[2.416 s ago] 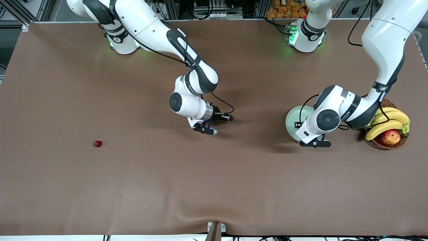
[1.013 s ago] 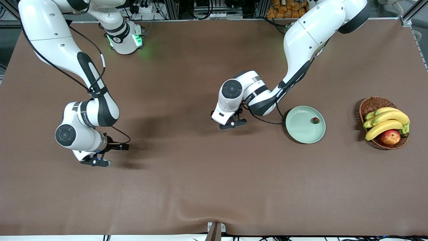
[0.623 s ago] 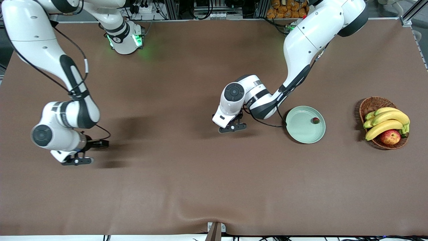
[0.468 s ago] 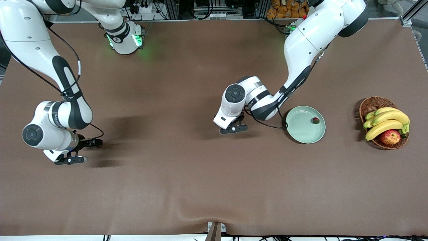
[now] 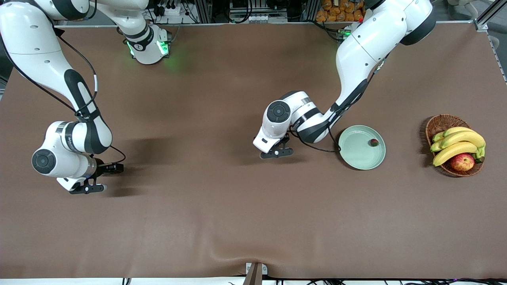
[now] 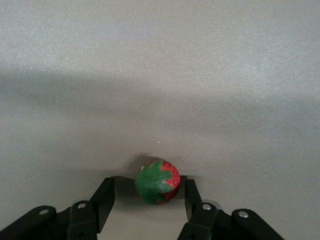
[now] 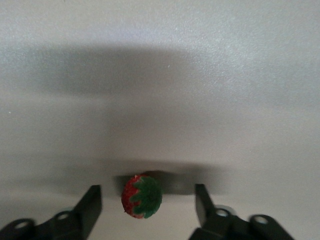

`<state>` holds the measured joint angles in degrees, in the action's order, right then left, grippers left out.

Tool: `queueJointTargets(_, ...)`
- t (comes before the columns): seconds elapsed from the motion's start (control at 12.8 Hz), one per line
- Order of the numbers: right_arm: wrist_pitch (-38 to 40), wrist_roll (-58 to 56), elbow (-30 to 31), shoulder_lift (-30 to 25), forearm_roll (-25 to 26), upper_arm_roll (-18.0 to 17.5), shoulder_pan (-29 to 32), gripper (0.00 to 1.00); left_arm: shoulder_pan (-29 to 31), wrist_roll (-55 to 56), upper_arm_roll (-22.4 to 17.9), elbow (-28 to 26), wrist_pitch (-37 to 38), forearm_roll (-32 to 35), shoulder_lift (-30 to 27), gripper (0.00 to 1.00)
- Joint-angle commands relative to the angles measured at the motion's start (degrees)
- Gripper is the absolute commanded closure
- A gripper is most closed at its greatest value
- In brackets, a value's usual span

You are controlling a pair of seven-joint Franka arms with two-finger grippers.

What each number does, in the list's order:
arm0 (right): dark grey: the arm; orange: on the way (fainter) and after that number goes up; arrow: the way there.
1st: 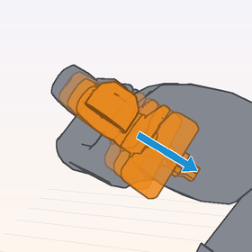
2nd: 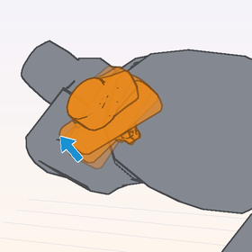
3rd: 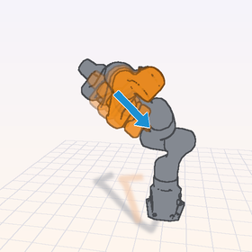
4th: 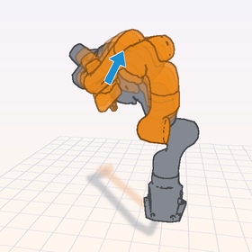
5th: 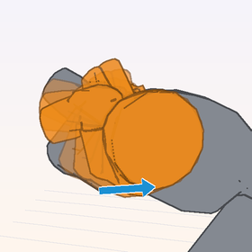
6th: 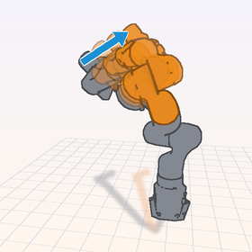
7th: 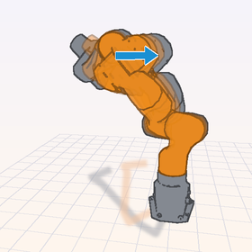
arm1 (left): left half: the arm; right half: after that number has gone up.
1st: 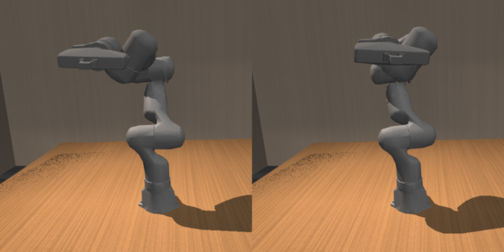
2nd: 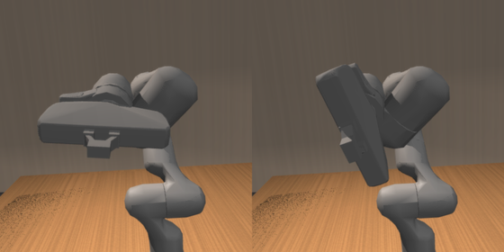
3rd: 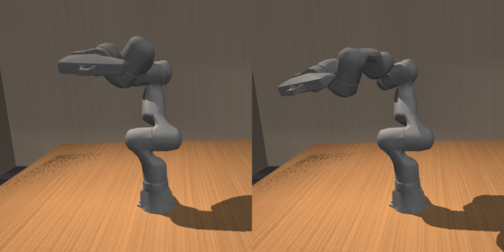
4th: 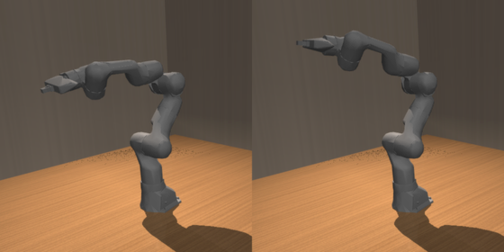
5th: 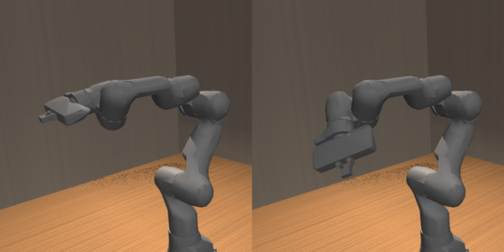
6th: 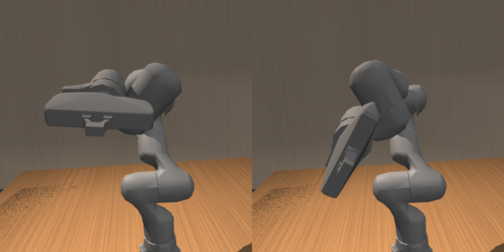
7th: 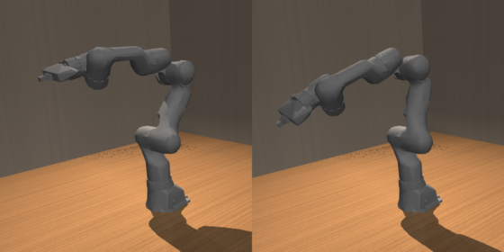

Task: Collect all strawberries into plate
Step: 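Grasp the second strawberry with the left gripper while the right gripper grasps the third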

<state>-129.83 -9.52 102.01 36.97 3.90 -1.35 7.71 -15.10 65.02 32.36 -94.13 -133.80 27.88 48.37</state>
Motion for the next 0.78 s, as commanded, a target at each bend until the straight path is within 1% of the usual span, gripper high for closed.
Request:
queueJointTargets(0.0, -0.3, -3.8, 0.6, -0.1, 1.5, -0.5, 0.6, 0.64, -0.4, -1.8, -1.2, 1.4, -0.9, 0.7, 0.9, 0.35)
queueJointTargets(0.08, -0.2, -4.5, 0.6, -0.1, 1.5, -0.5, 0.6, 0.77, -0.5, -1.9, -1.2, 1.8, -1.3, 0.7, 1.0, 0.36)
queueJointTargets(0.23, -0.2, -4.4, 0.3, -0.2, 1.5, -0.6, -0.1, 0.89, -0.3, -2.0, -1.3, 1.8, -1.6, 0.8, 1.0, 0.41)
queueJointTargets(0.31, -0.2, -4.1, -0.9, -0.6, 1.0, -0.6, -1.2, 0.93, -0.4, -2.0, -1.3, 1.9, -1.6, 0.7, 1.1, 0.43)
queueJointTargets(0.39, 0.0, -3.9, -1.8, -0.8, 0.8, -0.7, -3.0, 1.00, -0.4, -1.9, -1.3, 2.3, -1.6, 0.7, 1.3, 0.47)
queueJointTargets(0.47, 2.1, -3.4, -3.2, -1.1, 0.4, -0.7, -5.0, 1.00, -0.5, -1.8, -1.3, 2.5, -1.6, 0.7, 1.3, 0.56)
queueJointTargets(0.55, 5.0, -1.1, -4.7, -1.2, -1.4, -0.7, -7.7, 1.00, -0.3, -1.9, -1.3, 2.5, -1.6, 0.8, 1.2, 0.71)
queueJointTargets(0.62, 6.9, 3.8, -5.9, -1.2, -4.7, -0.7, -10.3, 1.00, -0.1, -1.8, -1.3, 2.4, -1.6, 0.9, 0.9, 0.92)
queueJointTargets(0.7, 7.2, 8.5, -6.0, -1.3, -8.0, -0.7, -12.7, 1.00, 0.2, -1.7, -1.3, 2.4, -1.6, 1.0, 0.5, 1.00)
